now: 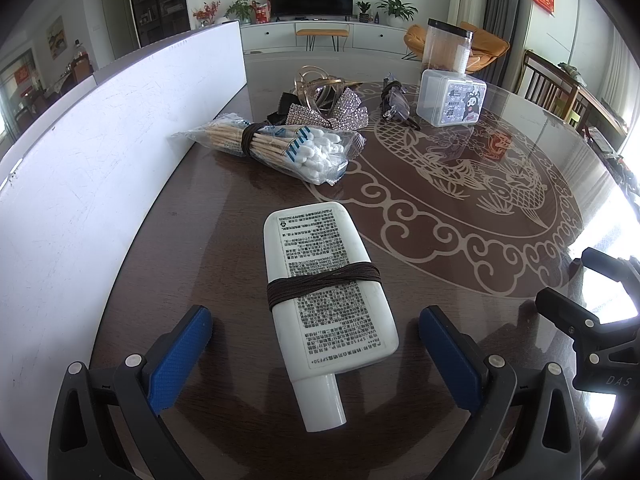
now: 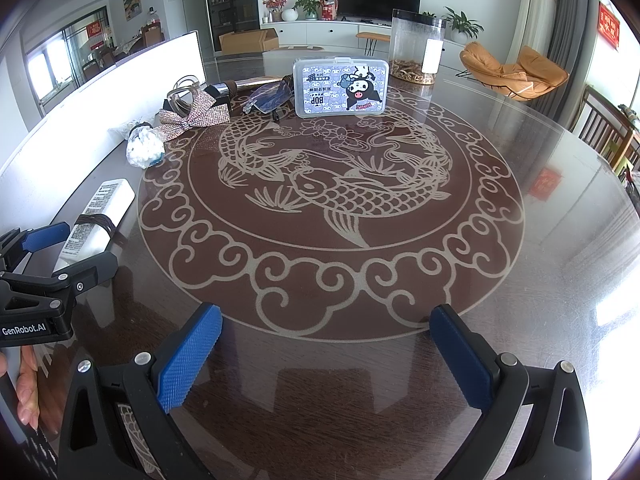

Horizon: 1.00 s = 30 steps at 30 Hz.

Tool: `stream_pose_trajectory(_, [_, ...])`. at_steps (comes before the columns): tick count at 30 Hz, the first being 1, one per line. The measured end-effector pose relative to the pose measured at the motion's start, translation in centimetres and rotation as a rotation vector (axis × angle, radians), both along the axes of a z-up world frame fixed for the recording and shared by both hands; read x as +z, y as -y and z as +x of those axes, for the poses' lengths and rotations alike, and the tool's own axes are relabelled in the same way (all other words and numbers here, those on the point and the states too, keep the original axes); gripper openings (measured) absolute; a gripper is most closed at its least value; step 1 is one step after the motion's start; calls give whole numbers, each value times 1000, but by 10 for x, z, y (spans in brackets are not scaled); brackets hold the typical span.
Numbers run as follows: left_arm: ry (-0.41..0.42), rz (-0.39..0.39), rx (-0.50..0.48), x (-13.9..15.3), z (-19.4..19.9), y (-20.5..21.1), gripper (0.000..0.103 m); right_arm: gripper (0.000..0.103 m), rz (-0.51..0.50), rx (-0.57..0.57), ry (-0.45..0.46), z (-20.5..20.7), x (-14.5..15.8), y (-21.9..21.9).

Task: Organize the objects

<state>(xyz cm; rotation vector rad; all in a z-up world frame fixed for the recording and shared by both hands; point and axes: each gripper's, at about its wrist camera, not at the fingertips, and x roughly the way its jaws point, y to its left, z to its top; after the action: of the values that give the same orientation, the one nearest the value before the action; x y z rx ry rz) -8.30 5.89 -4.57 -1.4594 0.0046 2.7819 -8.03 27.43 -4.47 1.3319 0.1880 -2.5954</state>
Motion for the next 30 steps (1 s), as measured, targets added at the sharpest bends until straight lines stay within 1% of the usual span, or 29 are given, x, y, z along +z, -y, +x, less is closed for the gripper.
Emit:
stream_pose_trajectory(24, [3,2,1,1,3,3,103,103,0,0,0,0,0,0])
stream_pose_trajectory(30, [12,3,41,2,9,16,103,103,0,0,0,0,0,0])
